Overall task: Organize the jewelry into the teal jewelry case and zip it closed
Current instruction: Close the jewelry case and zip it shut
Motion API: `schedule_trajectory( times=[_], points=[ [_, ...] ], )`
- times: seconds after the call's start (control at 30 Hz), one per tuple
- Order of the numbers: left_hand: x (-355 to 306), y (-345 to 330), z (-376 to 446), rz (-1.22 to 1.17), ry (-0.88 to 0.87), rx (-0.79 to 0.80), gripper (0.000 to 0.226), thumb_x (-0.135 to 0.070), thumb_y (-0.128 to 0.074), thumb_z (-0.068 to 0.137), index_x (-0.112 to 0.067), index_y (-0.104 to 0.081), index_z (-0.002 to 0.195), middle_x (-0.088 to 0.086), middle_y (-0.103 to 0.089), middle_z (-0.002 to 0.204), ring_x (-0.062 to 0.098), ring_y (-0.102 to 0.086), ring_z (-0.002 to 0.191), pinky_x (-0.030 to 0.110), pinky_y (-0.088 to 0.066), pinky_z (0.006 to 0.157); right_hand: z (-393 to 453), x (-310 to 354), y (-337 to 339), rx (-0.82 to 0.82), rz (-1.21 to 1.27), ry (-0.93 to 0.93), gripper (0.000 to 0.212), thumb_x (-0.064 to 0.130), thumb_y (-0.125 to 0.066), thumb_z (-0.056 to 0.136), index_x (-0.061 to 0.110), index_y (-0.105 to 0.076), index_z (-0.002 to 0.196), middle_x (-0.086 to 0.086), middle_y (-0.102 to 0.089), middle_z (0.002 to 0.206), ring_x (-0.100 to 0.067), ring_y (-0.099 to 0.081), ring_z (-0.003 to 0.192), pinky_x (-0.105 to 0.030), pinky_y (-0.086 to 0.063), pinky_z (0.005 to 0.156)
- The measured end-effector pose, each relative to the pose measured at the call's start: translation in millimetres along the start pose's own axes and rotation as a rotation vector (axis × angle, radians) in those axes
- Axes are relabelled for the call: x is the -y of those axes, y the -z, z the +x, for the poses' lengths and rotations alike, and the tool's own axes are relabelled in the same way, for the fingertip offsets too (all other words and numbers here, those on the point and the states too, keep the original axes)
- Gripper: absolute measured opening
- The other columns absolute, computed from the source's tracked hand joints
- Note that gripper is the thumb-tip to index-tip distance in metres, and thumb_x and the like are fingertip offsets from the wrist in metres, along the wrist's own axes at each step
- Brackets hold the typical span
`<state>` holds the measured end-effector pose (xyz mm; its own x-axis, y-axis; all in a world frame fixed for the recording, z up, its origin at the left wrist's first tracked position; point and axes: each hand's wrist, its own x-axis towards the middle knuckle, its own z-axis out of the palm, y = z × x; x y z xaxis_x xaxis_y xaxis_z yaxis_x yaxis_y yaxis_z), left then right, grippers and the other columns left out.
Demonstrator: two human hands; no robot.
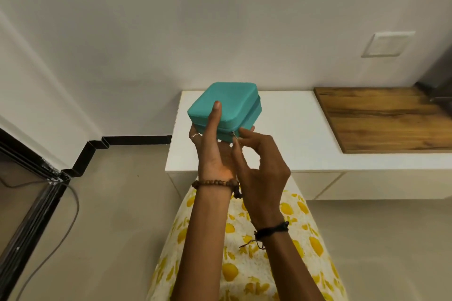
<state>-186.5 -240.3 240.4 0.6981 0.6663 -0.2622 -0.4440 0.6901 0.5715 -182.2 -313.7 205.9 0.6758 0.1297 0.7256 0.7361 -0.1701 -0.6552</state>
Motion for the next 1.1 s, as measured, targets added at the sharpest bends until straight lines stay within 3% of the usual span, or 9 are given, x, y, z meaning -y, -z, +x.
schedule_trajectory(
  times=[0.17, 0.33, 0.43, 0.53, 0.7, 0.8, 0.9, 1.0, 1.1],
  points=[
    [-4.6, 6.1, 2.8, 0.039, 0.019, 0.04, 0.065, -0.022, -0.063, 0.07, -0.014, -0.042, 0.131, 0.019, -0.048, 0.133, 0.032, -0.057, 0.113, 0.035, -0.058, 0.068, 6.4, -1.3, 4.6, 0.029, 0.097, -0.105, 0.009, 0.016, -0.065, 0.085, 0.01, -0.064, 0.091, 0.004, -0.065, 0.088, -0.003, -0.062, 0.086, -0.018, -0.053, 0.077],
    [-15.4, 9.9, -0.1, 0.08, 0.111, 0.162, 0.037, -0.018, -0.059, 0.072, -0.019, -0.058, 0.109, 0.013, -0.058, 0.119, 0.033, -0.06, 0.109, 0.044, -0.058, 0.073, 30.7, -6.5, 17.7, -0.085, 0.239, -0.294, 0.007, 0.01, -0.065, 0.085, 0.01, -0.061, 0.09, 0.0, -0.066, 0.095, -0.009, -0.064, 0.094, -0.032, -0.057, 0.08],
    [-22.4, 13.2, -1.4, 0.106, 0.156, 0.194, 0.038, -0.022, -0.057, 0.071, -0.017, -0.059, 0.108, 0.009, -0.065, 0.104, 0.026, -0.067, 0.089, 0.038, -0.059, 0.068, 38.6, -7.3, 24.5, -0.052, 0.282, -0.337, 0.007, 0.012, -0.064, 0.085, 0.011, -0.058, 0.087, -0.003, -0.066, 0.108, -0.009, -0.063, 0.105, -0.028, -0.055, 0.085],
    [-25.3, 12.9, -2.2, 0.108, 0.147, 0.177, 0.044, -0.027, -0.052, 0.075, -0.015, -0.055, 0.117, 0.01, -0.063, 0.108, 0.026, -0.067, 0.089, 0.036, -0.059, 0.066, 35.9, -1.5, 23.3, -0.033, 0.322, -0.315, 0.009, 0.009, -0.064, 0.085, 0.012, -0.056, 0.084, -0.003, -0.068, 0.104, -0.008, -0.065, 0.103, -0.025, -0.056, 0.081],
    [-11.8, 4.3, -7.9, -0.021, 0.201, -0.016, 0.048, -0.038, -0.052, 0.089, -0.01, -0.048, 0.128, 0.017, -0.062, 0.11, 0.028, -0.068, 0.088, 0.036, -0.059, 0.066, 30.7, -1.6, 16.0, -0.074, 0.045, -0.057, 0.009, 0.019, -0.062, 0.085, 0.013, -0.055, 0.088, -0.001, -0.066, 0.109, -0.008, -0.064, 0.1, -0.023, -0.056, 0.079],
    [-4.2, -3.5, -10.4, -0.117, 0.19, -0.088, 0.058, -0.047, -0.054, 0.084, -0.011, -0.048, 0.128, 0.02, -0.058, 0.121, 0.032, -0.065, 0.099, 0.039, -0.058, 0.069, 22.9, -0.8, 14.1, -0.118, -0.067, -0.021, 0.014, 0.017, -0.061, 0.085, 0.003, -0.062, 0.086, -0.005, -0.067, 0.11, -0.009, -0.064, 0.098, -0.024, -0.056, 0.077],
    [1.2, -13.0, -12.2, -0.075, 0.128, -0.027, 0.073, -0.053, -0.061, 0.07, -0.013, -0.048, 0.129, 0.019, -0.055, 0.126, 0.034, -0.059, 0.11, 0.04, -0.058, 0.075, 14.2, 0.6, 12.6, -0.103, -0.129, 0.032, 0.019, 0.016, -0.062, 0.084, -0.001, -0.065, 0.091, -0.002, -0.067, 0.106, -0.008, -0.063, 0.096, -0.021, -0.054, 0.077],
    [3.0, -16.5, -11.6, -0.052, 0.109, 0.005, 0.081, -0.043, -0.077, 0.061, -0.013, -0.046, 0.131, 0.018, -0.053, 0.13, 0.034, -0.057, 0.114, 0.045, -0.054, 0.085, 10.2, 4.6, 9.3, -0.067, -0.137, 0.066, 0.027, 0.016, -0.065, 0.083, 0.002, -0.062, 0.106, -0.011, -0.07, 0.104, -0.014, -0.067, 0.092, -0.019, -0.053, 0.079],
    [0.0, -16.1, -8.2, -0.015, 0.087, -0.012, 0.068, -0.028, -0.068, 0.069, -0.011, -0.044, 0.131, 0.018, -0.054, 0.128, 0.03, -0.062, 0.106, 0.043, -0.056, 0.08, 14.6, 5.9, 12.1, -0.057, -0.092, 0.006, 0.022, 0.018, -0.063, 0.083, 0.002, -0.064, 0.097, -0.005, -0.071, 0.101, -0.007, -0.063, 0.094, -0.01, -0.049, 0.079]
  ],
)
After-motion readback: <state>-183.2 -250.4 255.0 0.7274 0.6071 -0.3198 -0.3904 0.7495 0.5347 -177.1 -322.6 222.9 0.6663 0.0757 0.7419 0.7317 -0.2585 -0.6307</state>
